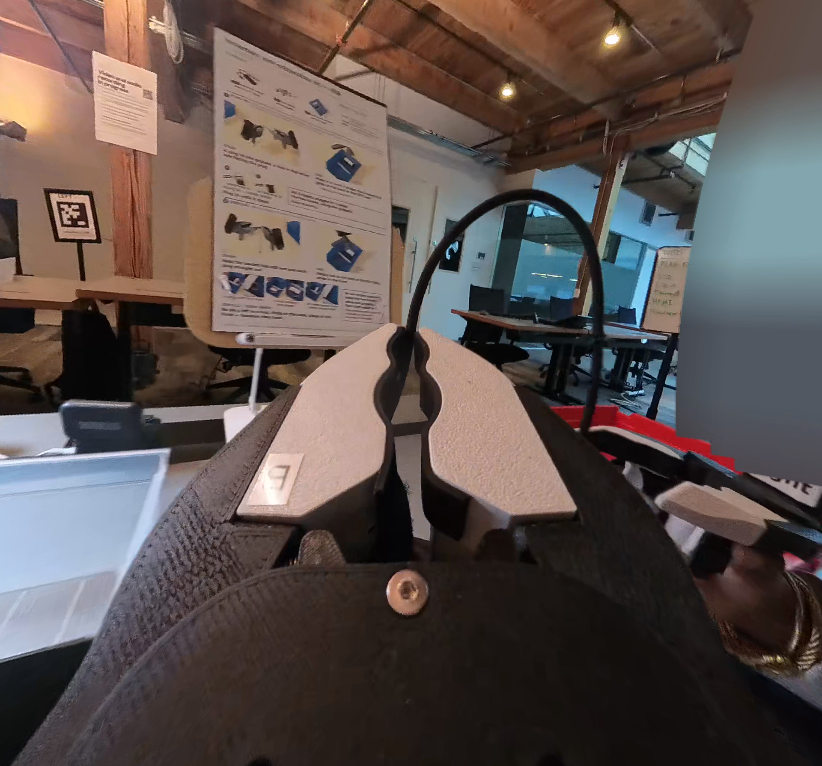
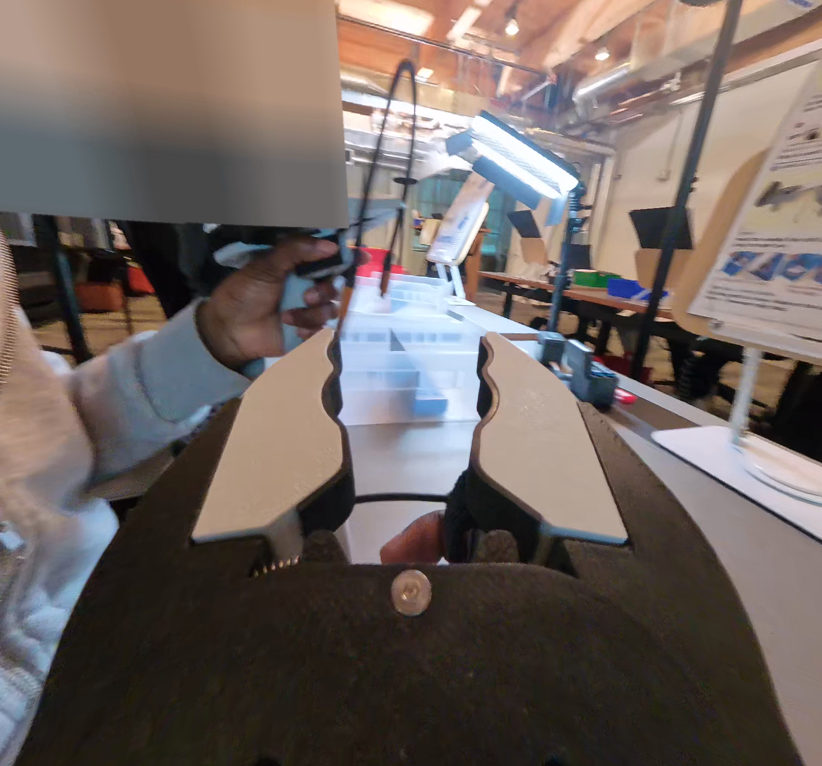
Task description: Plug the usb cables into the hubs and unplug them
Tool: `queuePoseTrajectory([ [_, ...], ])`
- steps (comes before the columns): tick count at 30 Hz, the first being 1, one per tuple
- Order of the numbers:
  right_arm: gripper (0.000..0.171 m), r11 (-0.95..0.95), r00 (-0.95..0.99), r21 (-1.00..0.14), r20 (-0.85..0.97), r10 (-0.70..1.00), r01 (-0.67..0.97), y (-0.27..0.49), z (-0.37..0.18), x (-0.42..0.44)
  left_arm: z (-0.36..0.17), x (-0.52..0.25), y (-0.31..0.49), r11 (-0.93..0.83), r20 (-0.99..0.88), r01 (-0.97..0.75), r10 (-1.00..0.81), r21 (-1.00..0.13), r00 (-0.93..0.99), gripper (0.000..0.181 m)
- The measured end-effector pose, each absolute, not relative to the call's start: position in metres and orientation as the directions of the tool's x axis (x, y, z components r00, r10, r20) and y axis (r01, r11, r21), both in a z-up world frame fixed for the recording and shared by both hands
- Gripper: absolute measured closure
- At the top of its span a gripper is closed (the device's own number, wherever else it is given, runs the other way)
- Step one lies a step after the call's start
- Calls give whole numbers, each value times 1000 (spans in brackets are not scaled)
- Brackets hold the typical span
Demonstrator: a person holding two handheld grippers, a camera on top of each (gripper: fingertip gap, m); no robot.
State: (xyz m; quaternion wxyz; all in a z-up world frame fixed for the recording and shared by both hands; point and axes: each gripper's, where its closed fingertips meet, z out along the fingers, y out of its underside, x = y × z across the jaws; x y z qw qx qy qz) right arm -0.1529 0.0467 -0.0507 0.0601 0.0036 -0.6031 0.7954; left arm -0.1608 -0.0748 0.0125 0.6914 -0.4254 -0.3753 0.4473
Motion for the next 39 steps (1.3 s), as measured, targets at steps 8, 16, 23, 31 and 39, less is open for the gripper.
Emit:
queuePoseTrajectory([
  [8,121,-236,-990,-962,-141,-4,138,34,-61,-151,13,-168,-23,305,163,-258,875,-917,456,177],
  [16,129,-221,-990,-966,-125,-72,138,33,-64,-143,8,-167,-19,394,248,-187,814,-900,525,177],
  [23,165,-165,-962,-969,-144,-234,185,26,-72,-117,5,-166,-12,394,245,-180,807,-901,538,177],
  [31,166,-206,-914,-914,-284,-292,350,43,-53,-131,-17,-171,-53,389,285,-164,850,-907,443,150],
  [39,166,-121,-821,-850,-445,-358,513,42,-56,-135,19,-100,-50,500,111,-406,724,-765,681,124],
])
